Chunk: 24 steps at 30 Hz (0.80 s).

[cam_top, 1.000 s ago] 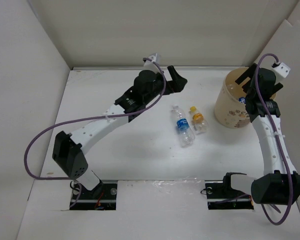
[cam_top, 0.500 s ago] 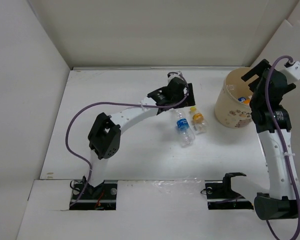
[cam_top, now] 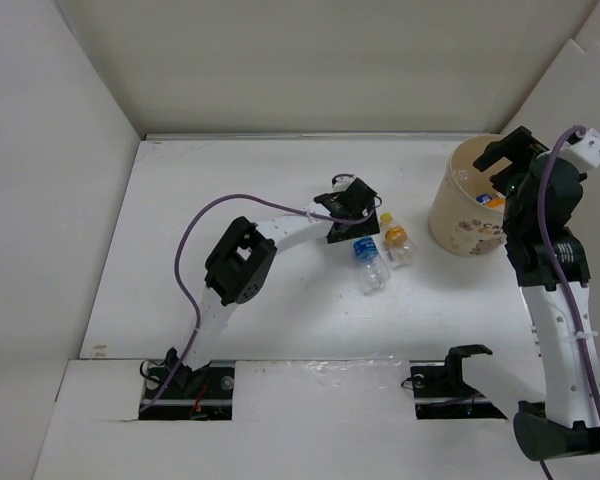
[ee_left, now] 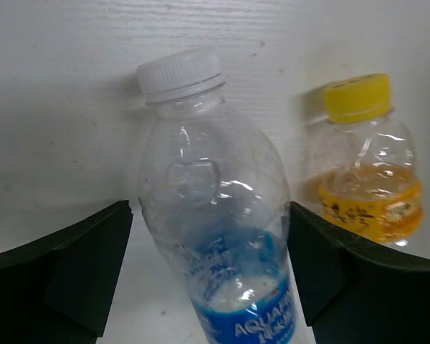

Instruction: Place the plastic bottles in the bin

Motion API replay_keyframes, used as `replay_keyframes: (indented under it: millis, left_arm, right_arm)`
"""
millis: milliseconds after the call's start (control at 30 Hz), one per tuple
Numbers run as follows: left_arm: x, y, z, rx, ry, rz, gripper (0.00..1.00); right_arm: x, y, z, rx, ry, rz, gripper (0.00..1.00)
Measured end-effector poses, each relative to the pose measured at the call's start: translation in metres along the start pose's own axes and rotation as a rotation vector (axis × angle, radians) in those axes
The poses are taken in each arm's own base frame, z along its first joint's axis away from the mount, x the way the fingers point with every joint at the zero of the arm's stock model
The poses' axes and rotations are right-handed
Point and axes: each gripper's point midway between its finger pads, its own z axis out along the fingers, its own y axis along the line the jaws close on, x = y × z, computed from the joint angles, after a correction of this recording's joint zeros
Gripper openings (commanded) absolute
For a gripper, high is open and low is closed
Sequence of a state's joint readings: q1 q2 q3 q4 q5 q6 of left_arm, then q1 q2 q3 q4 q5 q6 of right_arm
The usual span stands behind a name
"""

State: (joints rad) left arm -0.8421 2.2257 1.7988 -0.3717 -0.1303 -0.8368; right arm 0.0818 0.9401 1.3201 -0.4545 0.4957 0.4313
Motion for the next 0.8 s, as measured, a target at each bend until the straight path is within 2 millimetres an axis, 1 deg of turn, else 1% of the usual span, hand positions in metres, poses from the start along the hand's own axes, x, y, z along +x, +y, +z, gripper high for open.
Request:
replay_keyframes:
  millis: [33,67,100,133,200,233,300,333,367,433,467,500,533,567,633,700,800]
  left_arm:
    - [0.005,0.005,0.007,-0.017,0.008,0.000,0.75]
    - [0.006,0.008,0.013,-0.029,0.008,-0.003,0.62]
    - [0.003,0.007,0.012,-0.027,0.002,-0.012,0.56]
    - [0.000,0.005,0.011,-0.023,-0.005,-0.016,0.43]
    - [-0.002,0.007,0.013,-0.028,-0.007,-0.029,0.11]
    - [-0.004,0.010,0.013,-0.033,-0.005,-0.043,0.00]
    - [-0.011,0.017,0.013,-0.042,-0.023,-0.056,0.00]
    - [-0.012,0.024,0.010,-0.057,-0.029,-0.064,0.00]
    - [-0.014,0.032,0.006,-0.069,-0.044,-0.074,0.00]
    - [-0.017,0.054,-0.010,-0.109,-0.070,-0.069,0.00]
    - [-0.021,0.060,-0.021,-0.113,-0.089,-0.059,0.00]
    - [-0.027,0.065,-0.034,-0.110,-0.115,-0.044,0.00]
    - [-0.036,0.066,-0.050,-0.095,-0.147,-0.028,0.00]
    - [-0.047,0.062,-0.068,-0.062,-0.187,-0.013,0.00]
    - [-0.075,0.044,-0.114,0.039,-0.292,0.012,0.00]
    - [-0.104,0.020,-0.169,0.167,-0.414,0.034,0.00]
    - [-0.136,-0.009,-0.252,0.364,-0.576,0.061,0.00]
  right_arm:
    - [0.004,0.003,0.000,-0.013,0.010,-0.005,1.00]
    - [0.008,0.006,-0.001,-0.027,0.023,-0.013,1.00]
    - [0.012,0.008,-0.001,-0.040,0.035,-0.019,1.00]
    - [0.015,0.011,-0.001,-0.053,0.045,-0.024,1.00]
    - [0.022,0.017,-0.003,-0.083,0.066,-0.036,1.00]
    - [0.024,0.019,-0.003,-0.099,0.077,-0.041,1.00]
    - [0.031,0.030,-0.005,-0.168,0.103,-0.056,1.00]
    - [0.035,0.037,-0.006,-0.212,0.117,-0.065,1.00]
    - [0.041,0.045,-0.008,-0.265,0.135,-0.073,1.00]
    - [0.058,0.064,-0.015,-0.395,0.189,-0.088,1.00]
    - [0.068,0.074,-0.019,-0.467,0.216,-0.094,1.00]
    - [0.078,0.090,-0.027,-0.578,0.254,-0.097,1.00]
    - [0.090,0.093,-0.028,-0.608,0.290,-0.101,1.00]
    - [0.101,0.104,-0.032,-0.676,0.324,-0.100,1.00]
    - [0.126,0.124,-0.042,-0.798,0.403,-0.096,1.00]
    - [0.153,0.143,-0.057,-0.916,0.481,-0.096,1.00]
    - [0.181,0.171,-0.085,-1.079,0.582,-0.082,1.00]
